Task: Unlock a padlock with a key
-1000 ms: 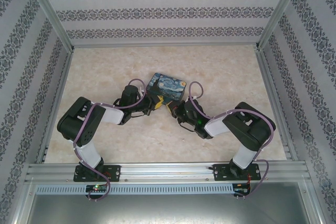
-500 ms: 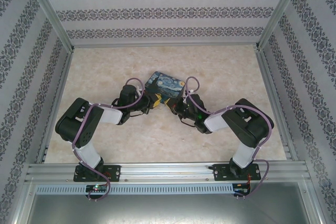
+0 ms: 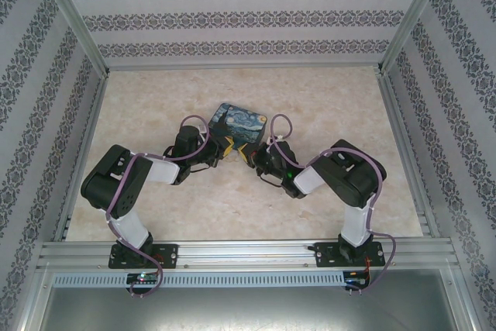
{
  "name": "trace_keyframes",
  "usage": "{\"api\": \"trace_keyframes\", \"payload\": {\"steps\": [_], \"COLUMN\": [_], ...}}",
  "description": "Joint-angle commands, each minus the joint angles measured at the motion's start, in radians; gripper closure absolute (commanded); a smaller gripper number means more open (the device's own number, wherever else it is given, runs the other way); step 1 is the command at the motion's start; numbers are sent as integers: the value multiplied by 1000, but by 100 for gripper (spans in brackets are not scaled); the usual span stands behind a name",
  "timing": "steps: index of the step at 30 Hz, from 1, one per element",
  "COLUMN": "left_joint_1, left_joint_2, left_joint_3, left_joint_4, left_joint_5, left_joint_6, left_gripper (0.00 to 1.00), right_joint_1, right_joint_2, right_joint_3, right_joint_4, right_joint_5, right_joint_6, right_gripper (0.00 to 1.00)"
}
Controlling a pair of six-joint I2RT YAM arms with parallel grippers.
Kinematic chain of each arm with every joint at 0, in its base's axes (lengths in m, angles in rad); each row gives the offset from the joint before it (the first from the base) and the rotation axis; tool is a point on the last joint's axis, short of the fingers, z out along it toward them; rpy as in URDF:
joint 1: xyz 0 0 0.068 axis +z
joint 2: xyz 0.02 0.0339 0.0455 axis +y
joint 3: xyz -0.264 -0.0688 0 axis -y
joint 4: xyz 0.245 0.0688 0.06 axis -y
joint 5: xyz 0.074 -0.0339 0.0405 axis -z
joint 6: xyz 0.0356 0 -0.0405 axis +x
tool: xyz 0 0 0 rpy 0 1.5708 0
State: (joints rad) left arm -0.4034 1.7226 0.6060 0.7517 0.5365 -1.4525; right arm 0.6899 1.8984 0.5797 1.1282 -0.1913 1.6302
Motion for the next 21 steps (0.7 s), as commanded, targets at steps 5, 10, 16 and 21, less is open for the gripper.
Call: {"api": "trace_keyframes", "payload": {"steps": [5,10,16,21], "left_joint_1": [-43,-41,-42,-43], "left_joint_2": [-38,-44,-60,-70], "left_joint_3": [-10,-10,-2,-3], "left_joint_4": [51,31,-42,-75], "left_joint_5": [174,177,178,172], "left_joint_6": [12,28,76,104], "left_gripper": [100,100,100,100], "right_joint_1": [3,-23,-40,-29], "right_joint_2": [41,50,5,-3], "right_joint_3": [38,29,47,33], "right_joint_4": [217,228,119,70], "right_joint_5": [28,24,-33,-18], "right_joint_6": [93,97,12,-18], "right_gripper": [100,100,100,100]}}
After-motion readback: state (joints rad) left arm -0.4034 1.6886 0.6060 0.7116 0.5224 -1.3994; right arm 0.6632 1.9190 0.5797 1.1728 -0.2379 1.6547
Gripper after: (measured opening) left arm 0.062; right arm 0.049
